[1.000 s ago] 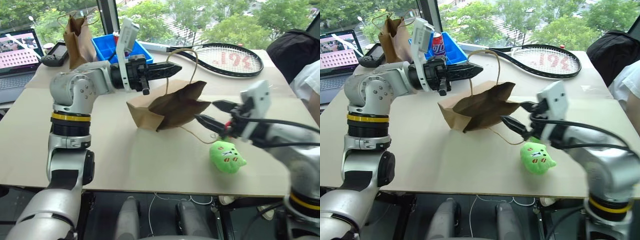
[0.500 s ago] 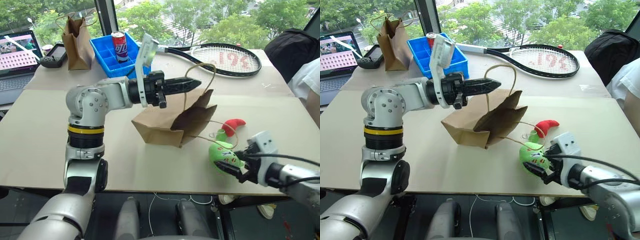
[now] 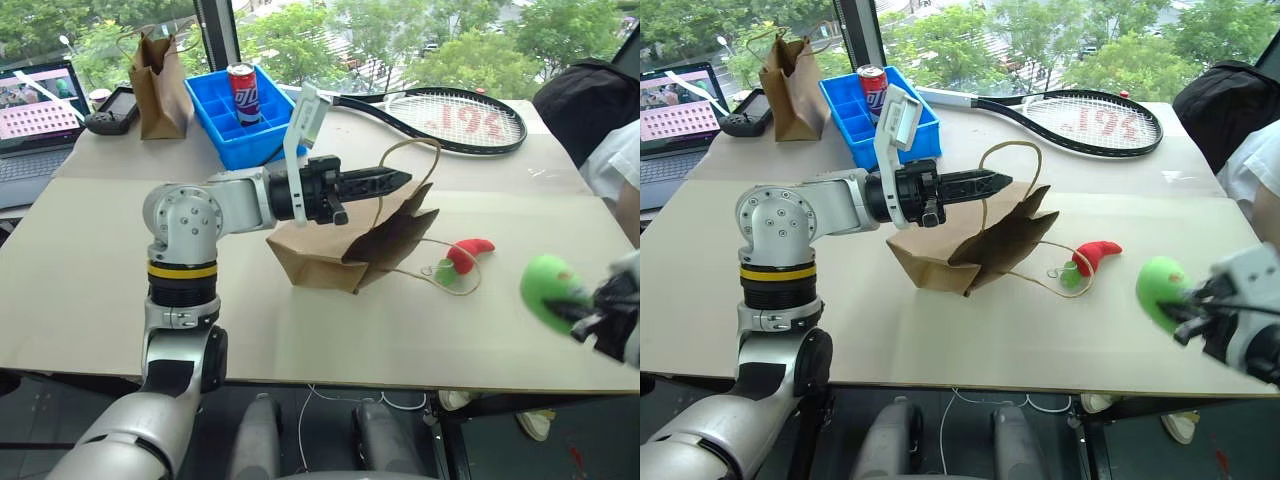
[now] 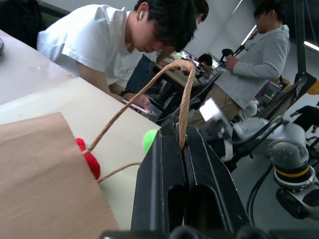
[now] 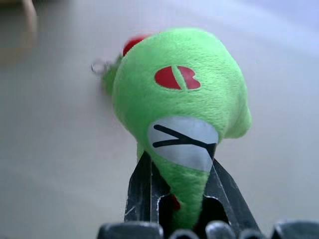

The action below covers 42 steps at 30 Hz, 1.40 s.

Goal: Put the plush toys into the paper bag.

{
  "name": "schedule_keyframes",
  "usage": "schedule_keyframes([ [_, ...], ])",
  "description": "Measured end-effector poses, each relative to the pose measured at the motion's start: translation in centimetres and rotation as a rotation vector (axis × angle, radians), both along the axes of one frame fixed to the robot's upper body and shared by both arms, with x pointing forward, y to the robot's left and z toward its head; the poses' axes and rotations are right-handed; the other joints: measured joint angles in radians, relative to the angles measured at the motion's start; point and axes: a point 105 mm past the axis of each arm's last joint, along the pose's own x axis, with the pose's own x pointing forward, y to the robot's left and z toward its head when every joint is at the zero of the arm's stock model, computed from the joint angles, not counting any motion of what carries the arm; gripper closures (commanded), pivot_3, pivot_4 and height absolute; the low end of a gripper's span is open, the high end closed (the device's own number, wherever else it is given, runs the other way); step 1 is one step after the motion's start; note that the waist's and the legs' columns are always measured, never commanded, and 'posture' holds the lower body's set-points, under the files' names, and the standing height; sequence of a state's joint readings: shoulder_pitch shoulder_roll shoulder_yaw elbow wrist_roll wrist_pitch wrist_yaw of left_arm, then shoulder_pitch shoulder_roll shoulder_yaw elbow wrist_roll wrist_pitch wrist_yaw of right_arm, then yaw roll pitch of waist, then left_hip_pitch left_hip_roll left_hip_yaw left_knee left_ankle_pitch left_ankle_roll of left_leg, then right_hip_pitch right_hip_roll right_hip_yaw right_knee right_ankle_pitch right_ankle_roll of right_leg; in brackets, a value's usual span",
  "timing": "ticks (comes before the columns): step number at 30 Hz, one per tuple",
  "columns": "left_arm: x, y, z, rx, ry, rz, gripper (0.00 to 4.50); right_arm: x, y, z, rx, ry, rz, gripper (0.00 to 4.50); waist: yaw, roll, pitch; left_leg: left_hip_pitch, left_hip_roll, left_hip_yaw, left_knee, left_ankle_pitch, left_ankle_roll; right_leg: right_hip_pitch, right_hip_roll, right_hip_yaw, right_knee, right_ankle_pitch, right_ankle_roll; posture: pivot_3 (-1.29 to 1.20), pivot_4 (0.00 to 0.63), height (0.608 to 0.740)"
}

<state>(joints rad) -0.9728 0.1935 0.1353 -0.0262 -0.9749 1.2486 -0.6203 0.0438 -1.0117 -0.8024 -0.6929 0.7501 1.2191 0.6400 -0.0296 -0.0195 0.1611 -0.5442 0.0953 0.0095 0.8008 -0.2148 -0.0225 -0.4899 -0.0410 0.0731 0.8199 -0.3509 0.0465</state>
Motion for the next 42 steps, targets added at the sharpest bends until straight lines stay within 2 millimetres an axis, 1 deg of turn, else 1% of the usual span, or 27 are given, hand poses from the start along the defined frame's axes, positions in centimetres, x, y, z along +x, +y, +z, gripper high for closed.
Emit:
schedule_keyframes([
  [2,-0.1,-0.2,0.0,-0.005,0.005,-0.003,4.5,0.8,2.0,2.2,-0.018,-0.077,0.08,4.49,-0.003,0.0,0.0,0.0,0.0,-0.001,0.0,0.0,0.0,0.0,0.001,0.0,0.0,0.0,0.0,0.0,0.15,0.656],
  [3,0.0,-0.2,0.0,-0.005,0.007,-0.001,4.5,1.1,2.8,2.7,-0.024,-0.1,0.109,4.49,-0.001,0.0,0.0,-0.001,0.0,-0.001,0.0,0.0,0.0,0.0,0.001,0.0,0.0,0.0,-0.001,0.0,0.15,0.656],
  [5,0.0,-0.2,0.0,-0.003,0.009,0.006,4.5,1.7,4.3,3.2,-0.019,-0.114,0.157,4.49,0.001,0.0,0.0,-0.002,-0.001,-0.002,0.0,0.0,0.0,-0.001,0.0,0.0,-0.001,0.0,-0.002,0.0,0.15,0.656],
  [6,0.1,-0.2,0.0,-0.002,0.011,0.011,4.5,2.1,5.1,3.1,-0.01,-0.112,0.176,4.49,0.004,0.0,0.0,-0.003,-0.002,-0.002,0.0,0.0,0.0,-0.001,0.0,0.0,-0.001,0.002,-0.005,0.0,0.15,0.656],
  [7,0.1,-0.2,0.0,-0.003,0.013,0.011,4.5,2.6,6.1,2.8,0.001,-0.103,0.198,4.49,0.008,0.0,0.0,-0.003,-0.002,-0.002,-0.001,0.0,0.0,-0.001,0.0,0.0,-0.001,0.002,-0.005,0.0,0.15,0.656],
  [9,0.0,-0.2,0.1,-0.006,0.015,0.007,4.5,2.9,7.1,2.1,0.015,-0.079,0.219,4.49,0.011,0.0,0.0,-0.003,-0.003,-0.002,-0.001,0.0,0.0,-0.001,0.0,0.0,-0.001,0.002,-0.005,0.0,0.15,0.656],
  [10,0.1,-0.1,0.1,-0.009,0.017,0.017,4.5,3.5,8.5,1.1,0.05,-0.06,0.244,4.49,0.012,-0.001,0.0,-0.003,-0.003,-0.003,-0.001,0.0,0.0,-0.001,0.0,-0.001,-0.001,0.002,-0.005,0.0,0.15,0.656],
  [12,0.1,0.0,0.2,-0.012,0.021,0.02,4.5,4.1,10.4,-0.3,0.068,-0.022,0.285,4.49,0.014,0.0,0.0,-0.004,-0.004,-0.004,-0.001,0.0,0.0,-0.001,-0.001,0.0,-0.001,0.002,-0.005,0.0,0.15,0.656],
  [13,0.1,0.1,0.2,-0.015,0.026,0.023,4.5,4.4,12.2,-1.2,0.057,0.006,0.33,4.49,0.013,0.0,0.0,-0.004,-0.004,-0.004,-0.001,0.0,0.0,-0.001,-0.001,0.0,-0.001,0.002,-0.005,0.0,0.15,0.656],
  [15,0.0,-0.1,0.1,-0.015,0.037,0.015,4.5,4.6,14.4,-1.9,0.012,0.024,0.395,4.49,0.013,0.0,0.001,-0.004,-0.005,-0.004,-0.001,0.0,0.0,-0.001,-0.002,0.0,-0.001,0.002,-0.005,0.0,0.15,0.656],
  [17,-0.1,-0.3,0.2,-0.022,0.041,0.008,4.5,4.5,15.8,-2.6,-0.042,0.047,0.446,4.49,0.014,0.0,0.001,-0.004,-0.005,-0.004,-0.001,0.0,0.0,-0.001,-0.002,-0.001,-0.001,0.002,-0.005,0.0,0.15,0.656],
  [20,-0.1,-0.2,0.2,-0.025,0.043,0.012,4.5,4.2,16.6,-4.3,-0.089,0.111,0.478,4.49,0.019,0.0,0.001,-0.005,-0.006,-0.005,-0.001,0.0,0.0,-0.001,-0.002,-0.001,-0.001,0.002,-0.004,0.0,0.15,0.656],
  [22,0.0,-0.2,0.2,-0.023,0.044,0.016,4.5,4.2,16.6,-5.4,-0.136,0.145,0.474,4.49,0.018,0.0,0.001,-0.005,-0.007,-0.005,-0.001,0.0,0.0,0.0,-0.003,-0.001,-0.001,0.001,-0.004,0.0,0.15,0.656],
  [26,0.0,-0.2,0.2,-0.021,0.047,0.025,4.5,5.4,16.5,-6.9,-0.201,0.146,0.445,4.49,0.015,0.0,0.001,-0.005,-0.007,-0.006,-0.001,0.0,0.0,-0.001,-0.003,-0.001,-0.001,0.002,-0.004,0.0,0.15,0.656],
  [28,0.0,-0.3,0.2,-0.025,0.05,0.028,4.5,6.8,17.5,-6.6,-0.147,0.091,0.422,4.49,0.008,0.0,0.001,-0.004,-0.007,-0.006,-0.001,0.001,0.001,-0.001,-0.002,0.0,-0.001,0.002,-0.004,0.0,0.15,0.656],
  [29,0.0,-0.4,0.2,-0.027,0.052,0.025,4.5,7.2,17.7,-6.5,-0.128,0.074,0.413,4.49,0.007,0.0,0.001,-0.004,-0.007,-0.006,-0.002,0.001,0.001,-0.001,-0.002,0.0,0.0,0.002,-0.004,0.0,0.15,0.656],
  [30,-0.1,-0.4,0.2,-0.032,0.055,0.019,4.5,7.9,18.5,-6.3,-0.067,0.043,0.409,4.49,0.007,0.0,0.001,-0.004,-0.007,-0.007,-0.002,0.001,0.001,-0.001,-0.002,-0.001,0.0,0.002,-0.004,0.0,0.15,0.656],
  [31,-0.2,-0.4,0.2,-0.037,0.056,0.018,4.5,8.6,19.2,-6.6,0.025,0.016,0.393,4.49,0.007,-0.001,0.0,-0.004,-0.007,-0.008,-0.002,0.001,0.001,0.0,-0.002,-0.002,0.0,0.002,-0.004,0.0,0.15,0.656],
  [32,-0.2,-0.5,0.2,-0.039,0.058,0.018,4.5,8.8,19.5,-7.2,0.061,0.021,0.391,4.49,0.008,-0.001,0.001,-0.004,-0.007,-0.008,-0.002,0.001,0.001,-0.001,-0.002,-0.001,0.0,0.002,-0.004,0.0,0.15,0.656],
  [33,-0.2,-0.4,0.2,-0.04,0.063,0.022,4.5,8.8,19.7,-8.0,0.093,0.034,0.386,4.04,0.01,0.0,0.001,-0.005,-0.008,-0.008,-0.002,0.001,0.001,0.0,-0.002,-0.001,0.0,0.001,-0.004,0.0,0.15,0.656],
  [34,0.0,-0.2,-0.1,-0.04,0.07,0.031,4.5,9.0,19.9,-8.4,0.151,0.031,0.372,3.59,0.012,-0.001,0.001,-0.005,-0.008,-0.008,-0.002,0.001,0.001,0.0,-0.002,-0.001,0.0,0.001,-0.004,0.0,0.15,0.656],
  [35,0.1,0.1,-0.4,-0.038,0.08,0.044,4.5,9.1,20.1,-8.6,0.226,0.013,0.354,3.39,0.012,-0.001,0.001,-0.005,-0.008,-0.008,-0.002,0.001,0.001,0.0,-0.002,-0.001,0.0,0.001,-0.004,0.0,0.15,0.656],
  [36,0.2,0.2,-0.6,-0.036,0.086,0.049,4.5,9.2,20.1,-8.8,0.25,0.01,0.348,3.07,0.012,0.0,0.001,-0.006,-0.008,-0.008,-0.002,0.001,0.001,-0.001,-0.003,-0.001,0.0,0.001,-0.004,0.0,0.15,0.656],
  [40,0.2,0.4,-0.6,-0.031,0.078,0.06,4.5,9.3,19.5,-8.3,0.302,-0.047,0.33,1.62,0.013,0.0,0.001,-0.006,-0.009,-0.008,-0.002,0.002,0.0,0.0,-0.003,-0.001,0.001,0.001,-0.004,0.0,0.15,0.656],
  [42,0.2,0.4,-0.6,-0.029,0.075,0.063,4.5,9.1,19.3,-8.5,0.311,-0.044,0.327,0.96,0.013,0.0,0.001,-0.006,-0.009,-0.009,-0.002,0.002,0.0,0.0,-0.002,-0.001,0.001,0.001,-0.004,0.0,0.15,0.656],
])
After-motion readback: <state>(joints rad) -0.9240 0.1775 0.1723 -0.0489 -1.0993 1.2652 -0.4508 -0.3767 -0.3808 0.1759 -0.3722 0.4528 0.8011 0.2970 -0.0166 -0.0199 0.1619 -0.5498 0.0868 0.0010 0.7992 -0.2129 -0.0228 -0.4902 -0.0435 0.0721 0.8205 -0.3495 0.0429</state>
